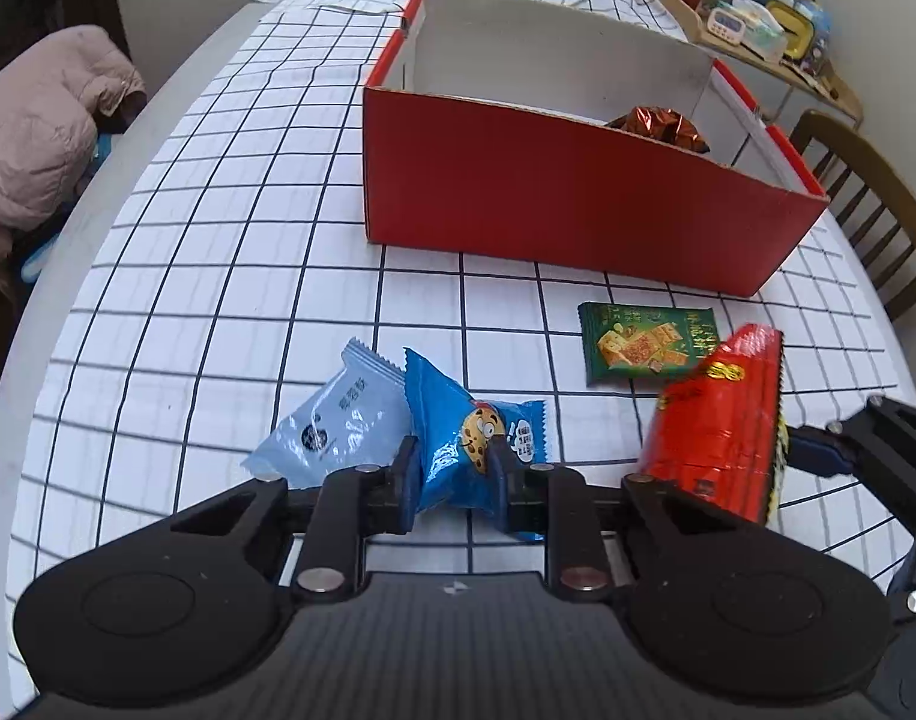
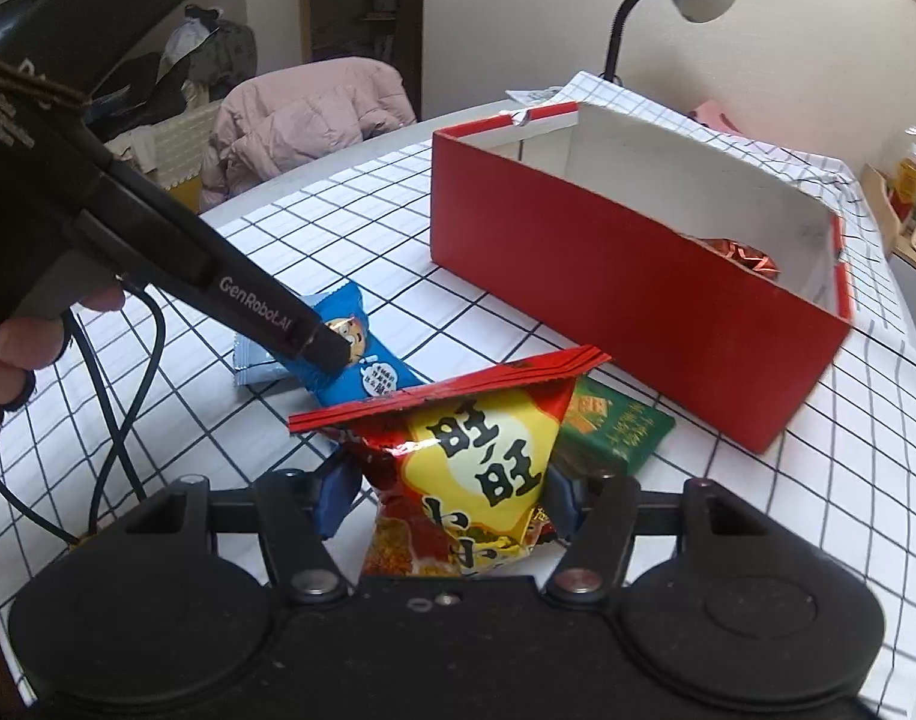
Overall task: Organize snacks
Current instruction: 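Grasp the blue cookie packet with the left gripper while the right grasps the red-yellow chip bag, then carry both packets into the red box and open both grippers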
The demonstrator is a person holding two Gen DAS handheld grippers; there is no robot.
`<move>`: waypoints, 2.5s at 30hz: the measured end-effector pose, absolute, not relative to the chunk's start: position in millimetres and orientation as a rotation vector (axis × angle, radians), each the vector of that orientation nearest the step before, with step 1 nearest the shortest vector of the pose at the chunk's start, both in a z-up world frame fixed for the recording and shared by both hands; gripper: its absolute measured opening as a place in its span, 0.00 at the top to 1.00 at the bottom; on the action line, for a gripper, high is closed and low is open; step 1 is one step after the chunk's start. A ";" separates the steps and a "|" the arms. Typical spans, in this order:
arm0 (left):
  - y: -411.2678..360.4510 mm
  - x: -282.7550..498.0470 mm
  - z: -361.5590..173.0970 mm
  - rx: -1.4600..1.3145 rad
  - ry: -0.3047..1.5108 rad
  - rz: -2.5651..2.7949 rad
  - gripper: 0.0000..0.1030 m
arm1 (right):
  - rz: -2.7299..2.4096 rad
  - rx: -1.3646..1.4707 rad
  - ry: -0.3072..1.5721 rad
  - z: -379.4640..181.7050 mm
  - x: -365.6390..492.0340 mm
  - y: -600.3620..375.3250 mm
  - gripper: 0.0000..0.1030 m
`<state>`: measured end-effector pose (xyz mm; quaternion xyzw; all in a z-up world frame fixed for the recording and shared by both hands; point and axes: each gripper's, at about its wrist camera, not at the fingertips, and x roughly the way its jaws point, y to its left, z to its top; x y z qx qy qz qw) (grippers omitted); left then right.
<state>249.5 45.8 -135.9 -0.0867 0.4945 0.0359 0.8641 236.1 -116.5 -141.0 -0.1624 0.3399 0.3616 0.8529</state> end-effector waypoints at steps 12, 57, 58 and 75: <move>39.6 220.7 -119.7 -0.190 1.021 0.074 0.84 | 0.677 -0.289 0.695 -112.0 213.8 -135.3 0.41; 15.6 363.3 0.0 -0.060 0.822 0.096 0.84 | 0.505 -0.171 0.638 -37.8 390.6 -149.8 0.41; 15.5 367.9 -3.3 -0.056 0.828 0.102 0.84 | 0.505 -0.170 0.647 -41.0 394.3 -149.0 0.41; 17.8 412.7 -62.3 -0.018 0.959 0.127 0.84 | 0.545 -0.282 0.760 -86.5 424.7 -121.7 0.41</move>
